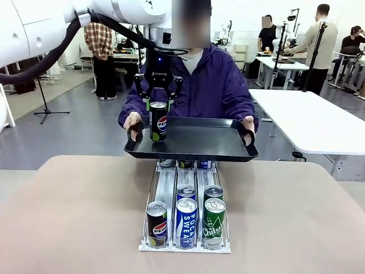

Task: Retrieve and hand over the desired beverage to the person.
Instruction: Place the picked can on the Handle tray extended by the person.

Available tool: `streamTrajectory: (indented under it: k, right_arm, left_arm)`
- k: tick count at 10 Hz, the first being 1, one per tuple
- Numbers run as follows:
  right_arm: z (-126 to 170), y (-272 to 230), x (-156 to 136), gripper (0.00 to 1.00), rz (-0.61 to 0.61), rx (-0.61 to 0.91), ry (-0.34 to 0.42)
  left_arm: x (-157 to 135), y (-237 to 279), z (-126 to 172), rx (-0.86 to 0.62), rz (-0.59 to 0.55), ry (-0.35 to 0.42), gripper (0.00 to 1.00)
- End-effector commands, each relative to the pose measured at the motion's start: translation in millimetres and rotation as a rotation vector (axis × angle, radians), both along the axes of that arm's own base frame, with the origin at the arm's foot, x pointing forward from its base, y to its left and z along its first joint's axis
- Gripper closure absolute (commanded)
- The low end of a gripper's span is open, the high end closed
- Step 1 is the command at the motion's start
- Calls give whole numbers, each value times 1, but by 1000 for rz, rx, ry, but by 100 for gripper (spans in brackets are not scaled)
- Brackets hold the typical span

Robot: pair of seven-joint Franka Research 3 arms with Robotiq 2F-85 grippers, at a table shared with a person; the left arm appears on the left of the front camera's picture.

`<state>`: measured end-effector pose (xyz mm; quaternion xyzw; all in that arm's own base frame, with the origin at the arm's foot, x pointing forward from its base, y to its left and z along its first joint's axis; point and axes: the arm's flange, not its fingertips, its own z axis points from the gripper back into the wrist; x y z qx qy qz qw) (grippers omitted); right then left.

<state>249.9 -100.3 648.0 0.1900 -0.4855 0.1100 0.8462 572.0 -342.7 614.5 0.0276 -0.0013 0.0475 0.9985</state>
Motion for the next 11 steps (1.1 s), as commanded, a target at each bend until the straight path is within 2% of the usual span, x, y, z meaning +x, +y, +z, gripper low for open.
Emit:
streamTrajectory:
  k: [1,7,8,11]
  right_arm:
    - [-1,1,2,0,15,10,-1]
    - [-1,1,2,0,15,10,-1]
    - [-1,1,2,0,15,10,-1]
    - [-1,1,2,0,15,10,-1]
  left_arm:
    - [16,-9,15,18,-19,23,42]
    - [21,-9,4,34,-28,48,42]
    - [22,-9,4,34,-31,49,0]
    - [21,-7,6,30,-35,39,0]
